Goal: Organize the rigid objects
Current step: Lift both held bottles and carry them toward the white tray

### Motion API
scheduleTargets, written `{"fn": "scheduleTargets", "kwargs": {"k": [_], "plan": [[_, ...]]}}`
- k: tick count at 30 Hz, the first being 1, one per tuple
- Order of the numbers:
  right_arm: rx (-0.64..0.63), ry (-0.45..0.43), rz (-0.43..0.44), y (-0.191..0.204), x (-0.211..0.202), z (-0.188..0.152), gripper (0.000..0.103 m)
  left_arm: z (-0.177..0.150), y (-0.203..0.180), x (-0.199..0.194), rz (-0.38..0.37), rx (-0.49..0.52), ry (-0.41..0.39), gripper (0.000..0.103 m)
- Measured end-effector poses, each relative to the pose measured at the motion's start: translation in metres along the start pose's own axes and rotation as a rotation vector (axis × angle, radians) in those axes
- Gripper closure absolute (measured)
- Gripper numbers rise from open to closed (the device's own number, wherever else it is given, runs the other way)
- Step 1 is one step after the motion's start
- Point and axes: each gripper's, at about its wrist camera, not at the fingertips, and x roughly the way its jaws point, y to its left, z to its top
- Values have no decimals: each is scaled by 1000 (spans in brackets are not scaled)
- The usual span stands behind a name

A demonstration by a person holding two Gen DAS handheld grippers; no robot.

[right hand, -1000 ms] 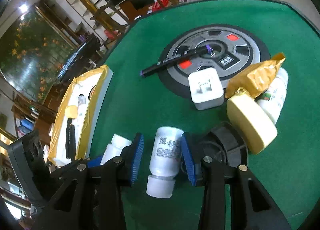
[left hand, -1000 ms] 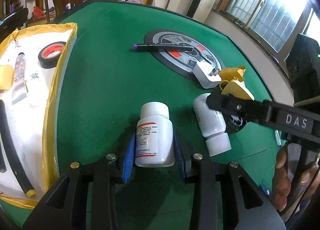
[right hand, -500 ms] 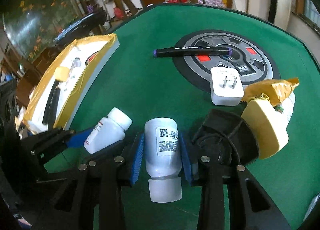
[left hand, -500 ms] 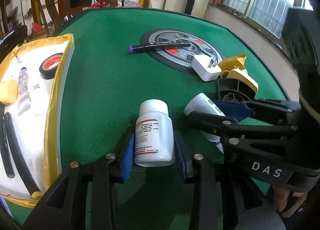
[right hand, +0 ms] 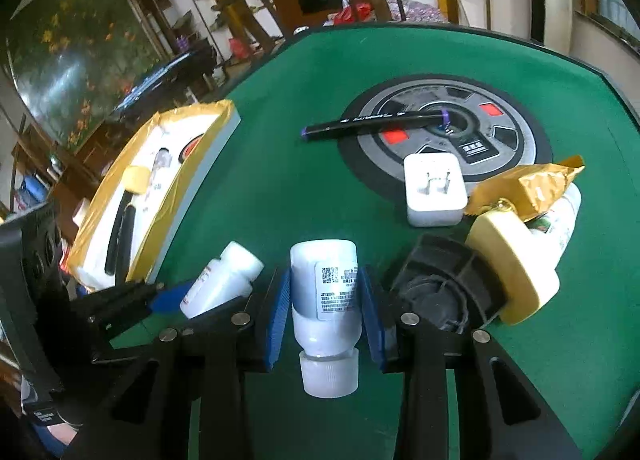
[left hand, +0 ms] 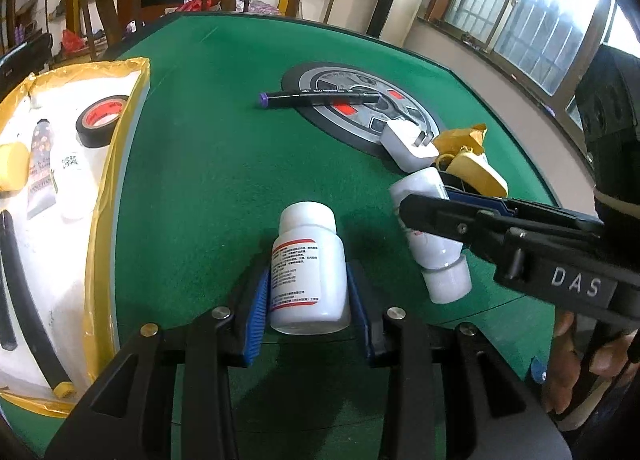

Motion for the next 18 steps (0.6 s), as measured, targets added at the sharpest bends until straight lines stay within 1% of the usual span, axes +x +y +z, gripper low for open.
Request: {"fn": "scheduleTargets", "kwargs": {"k": [6, 18], "plan": [[9, -26, 4, 0, -4, 3, 72, 0, 3, -2, -9, -25, -11, 69], [17, -52, 17, -1, -8, 5, 73, -1, 0, -7, 13, -17, -45, 69]]}}
